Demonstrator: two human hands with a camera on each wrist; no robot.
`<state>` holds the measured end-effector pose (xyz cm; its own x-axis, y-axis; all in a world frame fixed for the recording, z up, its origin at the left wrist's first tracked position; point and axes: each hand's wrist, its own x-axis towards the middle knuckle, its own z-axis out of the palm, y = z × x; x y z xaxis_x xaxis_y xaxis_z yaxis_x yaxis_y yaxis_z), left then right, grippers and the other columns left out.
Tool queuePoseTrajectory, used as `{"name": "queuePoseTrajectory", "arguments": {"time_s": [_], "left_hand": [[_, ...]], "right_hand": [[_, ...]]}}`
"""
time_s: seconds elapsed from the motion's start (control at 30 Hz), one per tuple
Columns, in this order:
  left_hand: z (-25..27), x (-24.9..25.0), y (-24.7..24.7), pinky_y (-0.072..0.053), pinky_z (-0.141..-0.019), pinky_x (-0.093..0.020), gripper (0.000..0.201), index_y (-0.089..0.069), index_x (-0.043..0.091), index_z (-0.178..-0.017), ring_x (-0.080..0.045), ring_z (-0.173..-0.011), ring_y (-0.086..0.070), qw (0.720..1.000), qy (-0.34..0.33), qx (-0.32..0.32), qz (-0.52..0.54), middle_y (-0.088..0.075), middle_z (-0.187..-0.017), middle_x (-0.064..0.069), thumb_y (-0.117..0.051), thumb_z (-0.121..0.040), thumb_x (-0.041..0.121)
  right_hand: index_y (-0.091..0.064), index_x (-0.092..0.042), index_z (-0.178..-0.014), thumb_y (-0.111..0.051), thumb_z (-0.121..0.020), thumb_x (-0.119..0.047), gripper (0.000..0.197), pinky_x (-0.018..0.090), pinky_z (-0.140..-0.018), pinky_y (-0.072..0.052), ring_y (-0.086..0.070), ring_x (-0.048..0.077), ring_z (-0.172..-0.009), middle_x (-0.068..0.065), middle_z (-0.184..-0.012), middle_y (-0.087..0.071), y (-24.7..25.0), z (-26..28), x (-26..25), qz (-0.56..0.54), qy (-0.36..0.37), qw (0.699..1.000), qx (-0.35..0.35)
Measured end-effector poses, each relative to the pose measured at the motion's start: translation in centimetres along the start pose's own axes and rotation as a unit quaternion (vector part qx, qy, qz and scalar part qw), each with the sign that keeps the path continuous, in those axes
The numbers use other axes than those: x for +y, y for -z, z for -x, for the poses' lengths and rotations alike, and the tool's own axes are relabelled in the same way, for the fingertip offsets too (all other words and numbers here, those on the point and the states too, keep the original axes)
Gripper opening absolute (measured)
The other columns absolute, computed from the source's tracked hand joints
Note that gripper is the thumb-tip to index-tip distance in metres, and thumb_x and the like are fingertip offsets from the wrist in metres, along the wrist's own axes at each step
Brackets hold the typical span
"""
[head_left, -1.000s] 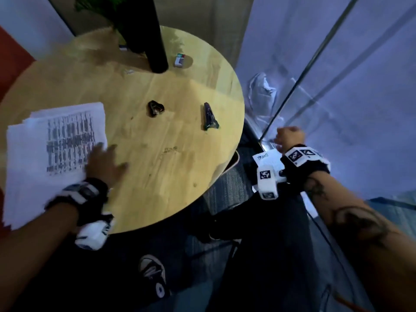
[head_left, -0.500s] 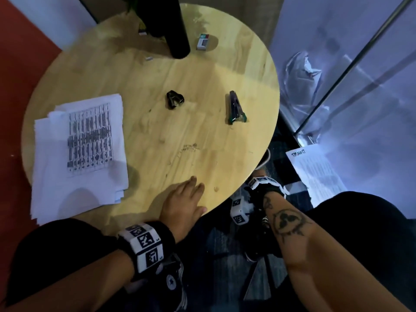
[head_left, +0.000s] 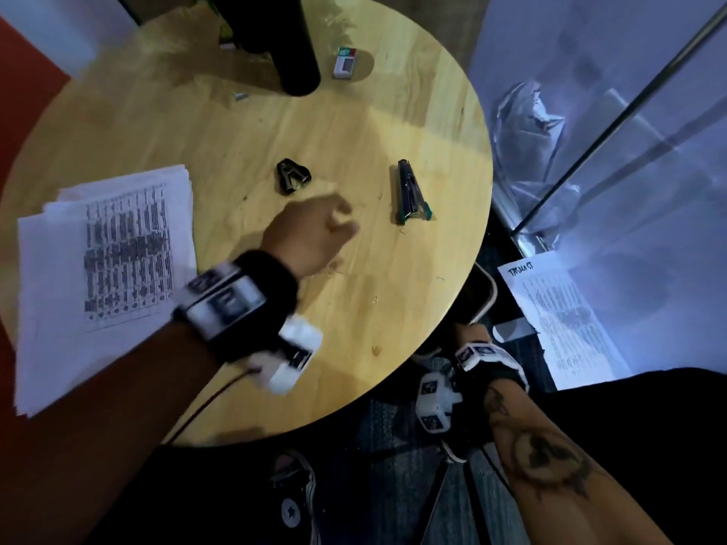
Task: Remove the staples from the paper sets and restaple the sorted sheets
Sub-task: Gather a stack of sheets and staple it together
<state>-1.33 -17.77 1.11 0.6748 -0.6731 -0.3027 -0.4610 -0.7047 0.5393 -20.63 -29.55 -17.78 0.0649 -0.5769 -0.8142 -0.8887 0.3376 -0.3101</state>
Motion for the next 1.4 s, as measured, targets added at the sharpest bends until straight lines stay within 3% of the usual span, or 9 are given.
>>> {"name": "queuePoseTrajectory", "arguments": {"time_s": [0.1, 0.2, 0.33, 0.57, 0.77, 0.97, 1.07, 1.2, 1.4], "left_hand": [[-3.6, 3.7, -1.6, -0.047, -0.084, -0.035, 0.053, -0.028, 0.03, -0.145, -0.034, -0.102, -0.059, 0.994, -0.024, -0.024, -0.102, -0.057, -0.118, -0.013, -0.046, -0.096, 0.041], [-5.7, 6.3, -4.7, -0.04, -0.092, -0.04, 0.061, -0.007, 0.037, -0.149, -0.041, -0.12, -0.045, 0.976, -0.013, -0.103, -0.189, -0.025, -0.147, -0.016, -0.036, -0.097, 0.051], [-7.2, 7.1, -6.8, -0.038, -0.1, -0.043, 0.057, -0.027, 0.021, -0.147, -0.04, -0.128, -0.038, 0.962, 0.011, -0.129, -0.24, -0.015, -0.152, -0.019, -0.043, -0.098, 0.044], [-8.3, 3.2, -3.0, -0.04, -0.09, -0.034, 0.044, -0.05, 0.014, -0.132, -0.035, -0.112, -0.052, 0.992, -0.032, 0.041, -0.117, -0.046, -0.129, -0.018, -0.058, -0.089, 0.017], [-8.7, -9.1, 4.6, -0.041, -0.098, -0.043, 0.054, -0.045, 0.011, -0.138, -0.047, -0.112, -0.048, 0.969, 0.125, 0.201, -0.07, -0.045, -0.128, -0.031, -0.059, -0.087, 0.019], [-7.7, -15.0, 5.7, -0.037, -0.101, -0.042, 0.052, -0.037, 0.011, -0.144, -0.046, -0.127, -0.04, 0.971, 0.165, -0.005, -0.171, -0.035, -0.146, -0.027, -0.054, -0.094, 0.014], [-8.0, -13.5, 5.3, -0.031, -0.107, -0.045, 0.048, -0.042, 0.013, -0.141, -0.046, -0.133, -0.029, 0.974, 0.141, 0.064, -0.168, -0.017, -0.154, -0.024, -0.048, -0.094, 0.007], [-7.7, -8.3, 2.0, -0.033, -0.102, -0.033, 0.033, -0.058, 0.001, -0.124, -0.037, -0.124, -0.045, 0.985, -0.073, 0.131, -0.089, -0.043, -0.138, -0.022, -0.052, -0.092, 0.005], [-10.5, -0.3, -3.8, 0.0, -0.119, -0.037, 0.071, 0.001, 0.012, -0.151, -0.021, -0.147, 0.01, 0.978, -0.068, -0.13, -0.147, 0.012, -0.159, -0.005, -0.027, -0.098, 0.051]], "right_hand": [[-0.056, 0.012, -0.109, -0.043, -0.098, -0.013, 0.03, 0.029, -0.096, -0.038, -0.054, 0.034, -0.11, 0.028, -0.118, -0.056, 1.3, 2.6, 1.2, 0.033, -0.042, 0.998, 0.03], [-0.054, 0.012, -0.114, -0.051, -0.091, -0.019, 0.04, 0.036, -0.086, -0.041, -0.054, 0.039, -0.112, 0.03, -0.121, -0.055, 2.2, 5.0, 3.5, 0.028, -0.033, 0.999, 0.011], [-0.057, 0.011, -0.112, -0.052, -0.089, -0.021, 0.039, 0.035, -0.076, -0.036, -0.056, 0.038, -0.103, 0.028, -0.112, -0.058, 2.6, 5.7, 4.2, 0.015, -0.007, 1.0, -0.015], [-0.057, 0.008, -0.108, -0.054, -0.087, -0.022, 0.036, 0.037, -0.082, -0.042, -0.057, 0.04, -0.101, 0.029, -0.11, -0.059, 2.3, 6.4, 3.5, -0.009, 0.011, 1.0, 0.002], [-0.054, 0.009, -0.112, -0.054, -0.089, -0.019, 0.036, 0.034, -0.082, -0.042, -0.056, 0.038, -0.105, 0.027, -0.111, -0.059, 1.8, 6.2, 3.3, -0.001, 0.021, 1.0, 0.011], [-0.058, 0.011, -0.104, -0.053, -0.091, -0.018, 0.033, 0.029, -0.069, -0.036, -0.055, 0.033, -0.083, 0.02, -0.085, -0.053, 1.6, 6.2, 3.5, 0.005, 0.02, 1.0, -0.002], [-0.059, 0.01, -0.101, -0.053, -0.091, -0.02, 0.032, 0.029, -0.069, -0.035, -0.056, 0.035, -0.088, 0.018, -0.084, -0.051, 1.3, 6.1, 3.5, 0.009, 0.019, 1.0, 0.0], [-0.056, 0.005, -0.097, -0.052, -0.091, -0.018, 0.025, 0.029, -0.069, -0.034, -0.051, 0.03, -0.08, 0.014, -0.071, -0.05, 1.0, 5.9, 3.5, -0.002, 0.022, 1.0, -0.002], [-0.058, 0.007, -0.099, -0.053, -0.089, -0.017, 0.027, 0.03, -0.072, -0.037, -0.056, 0.034, -0.087, 0.018, -0.085, -0.053, 1.1, 5.4, 3.6, -0.008, 0.035, 0.999, -0.002]]}}
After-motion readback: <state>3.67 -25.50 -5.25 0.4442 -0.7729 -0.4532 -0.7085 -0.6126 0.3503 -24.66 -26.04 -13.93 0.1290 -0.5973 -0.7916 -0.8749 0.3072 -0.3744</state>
